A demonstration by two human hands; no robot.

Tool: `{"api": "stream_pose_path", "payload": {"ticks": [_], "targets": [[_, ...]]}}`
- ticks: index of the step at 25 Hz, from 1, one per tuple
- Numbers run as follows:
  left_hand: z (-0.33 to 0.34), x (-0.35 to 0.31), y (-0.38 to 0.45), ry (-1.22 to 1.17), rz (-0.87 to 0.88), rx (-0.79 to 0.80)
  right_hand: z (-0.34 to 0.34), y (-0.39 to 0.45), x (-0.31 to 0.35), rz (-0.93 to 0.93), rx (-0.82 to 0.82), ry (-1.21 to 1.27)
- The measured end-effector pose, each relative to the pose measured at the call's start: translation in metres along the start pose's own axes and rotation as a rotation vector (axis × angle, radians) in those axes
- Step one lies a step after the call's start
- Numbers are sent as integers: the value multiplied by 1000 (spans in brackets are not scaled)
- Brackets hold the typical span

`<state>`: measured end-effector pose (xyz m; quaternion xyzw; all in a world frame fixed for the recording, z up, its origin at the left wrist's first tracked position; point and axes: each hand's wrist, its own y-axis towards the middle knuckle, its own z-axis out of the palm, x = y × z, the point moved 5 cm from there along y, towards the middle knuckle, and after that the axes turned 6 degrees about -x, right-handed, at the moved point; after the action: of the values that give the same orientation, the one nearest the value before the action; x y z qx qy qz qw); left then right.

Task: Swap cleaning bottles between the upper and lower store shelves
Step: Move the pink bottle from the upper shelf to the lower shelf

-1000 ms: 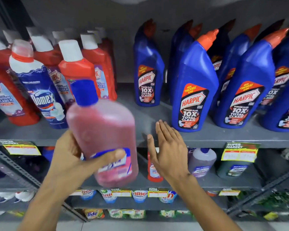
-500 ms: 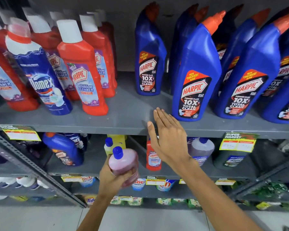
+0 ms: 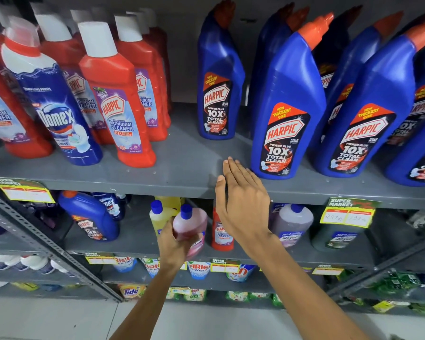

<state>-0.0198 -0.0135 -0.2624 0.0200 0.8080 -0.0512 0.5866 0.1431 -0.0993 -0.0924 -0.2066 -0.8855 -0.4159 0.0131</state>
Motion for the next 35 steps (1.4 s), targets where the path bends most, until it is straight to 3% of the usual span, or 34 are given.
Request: {"api": "stream_pose_path", "payload": {"ticks": [21,30,35], "targets": [[19,5,13,45,94,59,-1,-1,4,16,-63,-12],[13,11,-3,203,88,47,1,-1,4,16,-47,17],[-17,27,-24,256,206,31,1,-1,4,8,-34,97]]}}
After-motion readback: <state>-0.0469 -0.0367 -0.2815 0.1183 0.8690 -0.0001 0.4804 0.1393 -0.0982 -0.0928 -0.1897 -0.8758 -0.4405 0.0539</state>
